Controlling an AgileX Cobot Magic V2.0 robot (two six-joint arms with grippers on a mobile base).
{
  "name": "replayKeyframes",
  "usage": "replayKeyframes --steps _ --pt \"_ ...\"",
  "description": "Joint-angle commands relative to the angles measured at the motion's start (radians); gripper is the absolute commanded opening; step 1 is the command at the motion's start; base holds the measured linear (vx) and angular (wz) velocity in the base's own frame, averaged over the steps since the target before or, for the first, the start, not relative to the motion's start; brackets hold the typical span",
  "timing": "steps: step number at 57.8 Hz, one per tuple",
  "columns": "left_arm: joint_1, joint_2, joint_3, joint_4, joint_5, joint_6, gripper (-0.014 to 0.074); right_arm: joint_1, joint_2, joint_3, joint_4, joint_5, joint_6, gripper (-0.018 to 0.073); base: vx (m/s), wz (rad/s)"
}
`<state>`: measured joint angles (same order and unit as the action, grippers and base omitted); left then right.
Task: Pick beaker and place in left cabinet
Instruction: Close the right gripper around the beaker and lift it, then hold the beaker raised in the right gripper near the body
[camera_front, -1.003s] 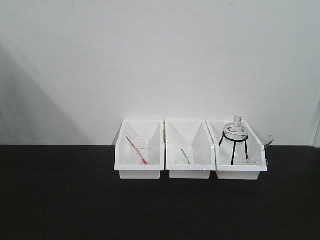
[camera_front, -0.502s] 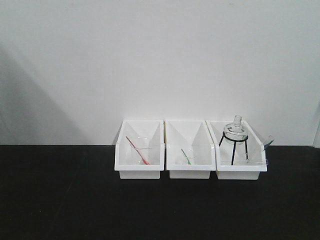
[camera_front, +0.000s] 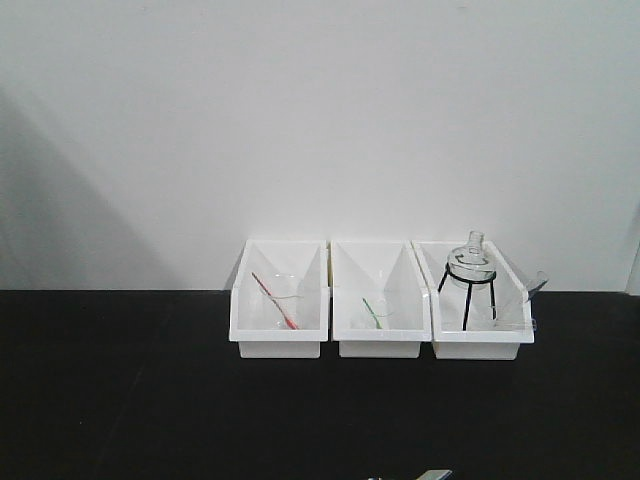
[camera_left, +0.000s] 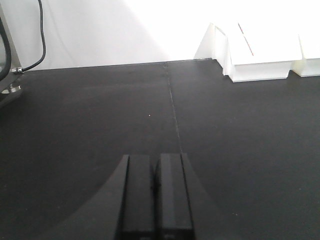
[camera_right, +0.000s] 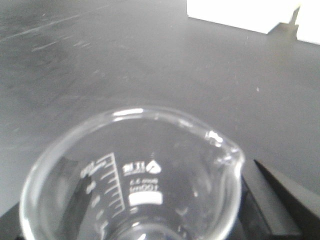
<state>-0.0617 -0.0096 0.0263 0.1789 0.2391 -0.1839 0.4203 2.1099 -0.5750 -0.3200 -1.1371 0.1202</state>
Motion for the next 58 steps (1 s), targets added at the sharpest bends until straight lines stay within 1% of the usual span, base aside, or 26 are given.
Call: replayKeyframes --steps 1,7,15,19,25,30,37,41,44,46,51,56,58 --pt "-0.001 -0.019 -0.009 -0.005 -0.078 -0.003 0.0004 -0.002 -0.036 -0.021 -0.002 -0.166 -0.003 0.0544 0.00 0.00" --pt "-0.001 -0.019 -0.009 -0.005 -0.078 -0.003 0.0004 -0.001 -0.036 -0.021 -0.007 -0.202 0.002 0.0465 0.00 0.00" --pt "-0.001 -0.019 -0.009 -0.005 -0.078 -0.003 0.0004 -0.001 -0.060 -0.018 -0.044 -0.202 0.051 0.0329 0.00 0.00" --pt "-0.001 -0.019 -0.009 -0.005 -0.078 -0.003 0.0004 -0.001 -0.098 -0.018 -0.092 -0.166 0.075 0.0260 0.00 0.00" --pt "-0.001 -0.019 -0.009 -0.005 -0.078 -0.003 0.0004 -0.001 -0.174 -0.018 -0.145 -0.074 0.077 0.0207 0.00 0.00" --pt "-0.001 -0.019 -0.009 -0.005 -0.078 -0.003 0.0004 -0.001 -0.264 -0.018 -0.167 0.032 0.093 0.0202 0.00 0.00" --pt "-0.001 -0.019 -0.009 -0.005 -0.078 -0.003 0.0004 -0.001 -0.400 -0.022 -0.163 0.172 0.171 0.0209 0.00 0.00" --pt "-0.001 -0.019 -0.009 -0.005 -0.078 -0.003 0.0004 -0.001 -0.501 -0.038 -0.168 0.287 0.234 0.0209 0.00 0.00" --pt "-0.001 -0.019 -0.009 -0.005 -0.078 -0.003 0.0004 -0.001 -0.548 -0.052 -0.179 0.348 0.257 0.0209 0.00 0.00" --pt "-0.001 -0.019 -0.009 -0.005 -0.078 -0.003 0.0004 -0.001 -0.591 -0.070 -0.197 0.411 0.274 0.0209 0.00 0.00" --pt "-0.001 -0.019 -0.009 -0.005 -0.078 -0.003 0.0004 -0.001 -0.657 -0.113 -0.253 0.508 0.306 0.0209 0.00 0.00" --pt "-0.001 -0.019 -0.009 -0.005 -0.078 -0.003 0.0004 -0.001 -0.706 -0.152 -0.333 0.569 0.343 0.0209 0.00 0.00" --pt "-0.001 -0.019 -0.009 -0.005 -0.078 -0.003 0.0004 -0.001 -0.721 -0.161 -0.348 0.583 0.359 0.0209 0.00 0.00"
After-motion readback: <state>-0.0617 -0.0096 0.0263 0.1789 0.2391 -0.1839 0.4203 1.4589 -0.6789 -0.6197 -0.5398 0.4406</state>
